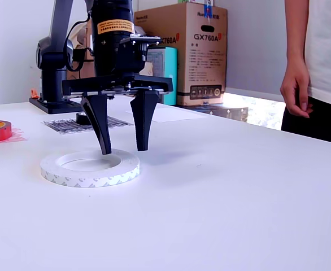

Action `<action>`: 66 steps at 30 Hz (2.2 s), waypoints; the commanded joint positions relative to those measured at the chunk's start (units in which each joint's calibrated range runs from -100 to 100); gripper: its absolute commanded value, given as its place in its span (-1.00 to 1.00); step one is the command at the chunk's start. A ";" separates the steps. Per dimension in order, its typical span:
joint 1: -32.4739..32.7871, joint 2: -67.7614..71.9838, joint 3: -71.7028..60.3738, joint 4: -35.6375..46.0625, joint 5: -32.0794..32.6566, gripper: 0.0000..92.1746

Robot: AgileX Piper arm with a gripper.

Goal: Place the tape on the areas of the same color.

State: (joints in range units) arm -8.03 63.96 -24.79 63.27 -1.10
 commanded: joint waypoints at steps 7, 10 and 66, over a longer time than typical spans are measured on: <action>-0.24 0.78 0.57 0.16 0.46 0.24; -0.24 0.87 0.57 0.16 0.46 0.24; 24.86 -30.47 25.65 3.97 0.13 -1.00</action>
State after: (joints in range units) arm 10.30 37.56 -5.19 67.48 -0.98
